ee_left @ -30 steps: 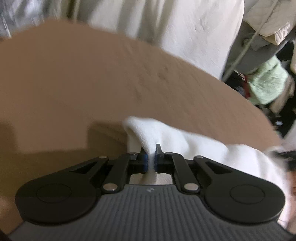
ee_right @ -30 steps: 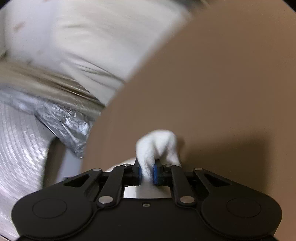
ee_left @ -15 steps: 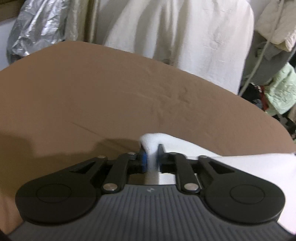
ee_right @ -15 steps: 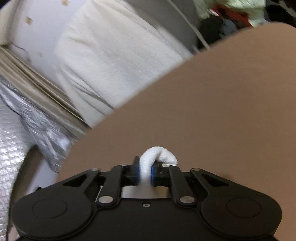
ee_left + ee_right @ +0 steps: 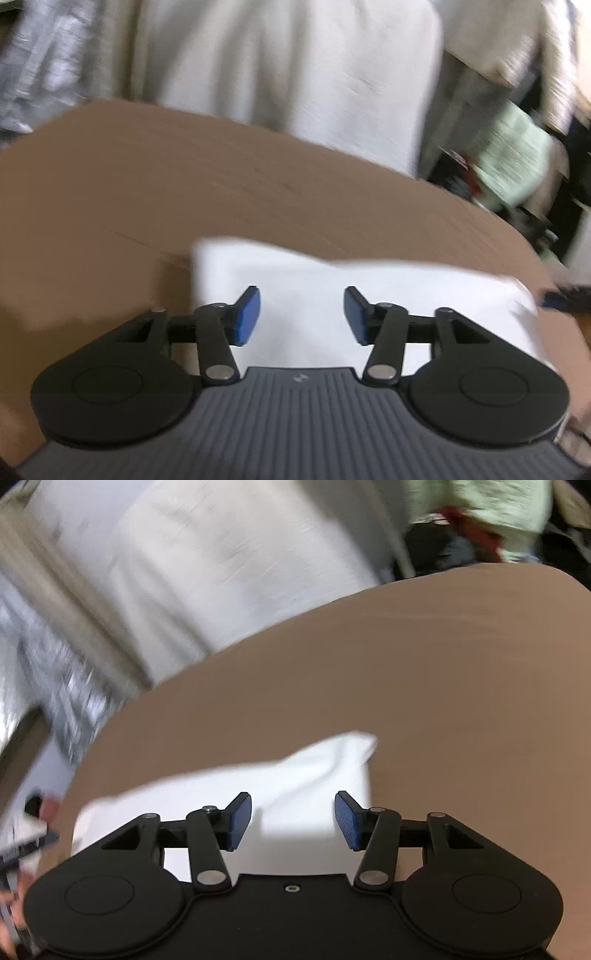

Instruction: Fold clothes

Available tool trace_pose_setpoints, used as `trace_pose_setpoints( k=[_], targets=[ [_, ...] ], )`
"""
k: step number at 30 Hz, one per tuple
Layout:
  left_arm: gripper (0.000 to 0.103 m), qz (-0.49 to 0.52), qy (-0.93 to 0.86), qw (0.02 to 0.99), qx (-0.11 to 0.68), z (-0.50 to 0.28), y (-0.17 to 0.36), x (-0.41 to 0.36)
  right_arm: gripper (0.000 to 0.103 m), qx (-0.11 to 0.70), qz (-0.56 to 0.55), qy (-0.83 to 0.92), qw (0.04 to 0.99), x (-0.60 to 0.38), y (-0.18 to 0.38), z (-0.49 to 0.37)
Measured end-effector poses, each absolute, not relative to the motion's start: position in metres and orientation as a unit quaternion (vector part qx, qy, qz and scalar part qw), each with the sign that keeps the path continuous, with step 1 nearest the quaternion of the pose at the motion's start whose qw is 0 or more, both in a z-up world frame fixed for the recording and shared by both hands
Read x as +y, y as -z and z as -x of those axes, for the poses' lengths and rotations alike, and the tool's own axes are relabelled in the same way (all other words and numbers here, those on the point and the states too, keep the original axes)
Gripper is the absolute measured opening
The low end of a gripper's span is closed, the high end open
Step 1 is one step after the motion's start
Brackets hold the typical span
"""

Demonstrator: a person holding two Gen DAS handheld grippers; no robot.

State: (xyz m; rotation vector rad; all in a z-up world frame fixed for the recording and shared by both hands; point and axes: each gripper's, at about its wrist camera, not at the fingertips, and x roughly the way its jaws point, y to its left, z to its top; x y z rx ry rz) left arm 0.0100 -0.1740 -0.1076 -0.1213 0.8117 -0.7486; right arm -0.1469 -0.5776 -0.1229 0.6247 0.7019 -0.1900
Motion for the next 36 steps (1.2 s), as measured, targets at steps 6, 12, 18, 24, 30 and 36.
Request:
trace_pose_setpoints(
  k=[6,12,18,24,30,36],
  targets=[
    [0.068,-0.031,0.348,0.817,0.458,0.000,0.149,-0.190,0.055,0.414,-0.259,0.111,0.865,-0.567,0.144,0.137],
    [0.073,-0.009,0.283,0.828,0.485,0.006,0.149,-0.171,0.056,0.367,-0.378,0.181,0.831,-0.573,0.142,0.178],
    [0.073,0.009,0.253,0.844,0.473,0.023,0.131,-0.156,0.060,0.266,-0.443,0.156,0.842,-0.530,0.113,0.224],
    [0.073,0.017,0.277,0.858,0.431,0.054,0.102,-0.155,0.069,0.280,-0.483,0.032,0.829,-0.441,0.093,0.220],
    [0.073,-0.001,0.369,0.829,0.419,0.101,0.095,-0.201,0.069,0.364,-0.547,0.093,0.748,-0.419,0.145,0.242],
    [0.071,-0.006,0.366,0.794,0.486,0.119,0.128,-0.237,0.070,0.371,-0.577,0.159,0.710,-0.424,0.164,0.253]
  ],
)
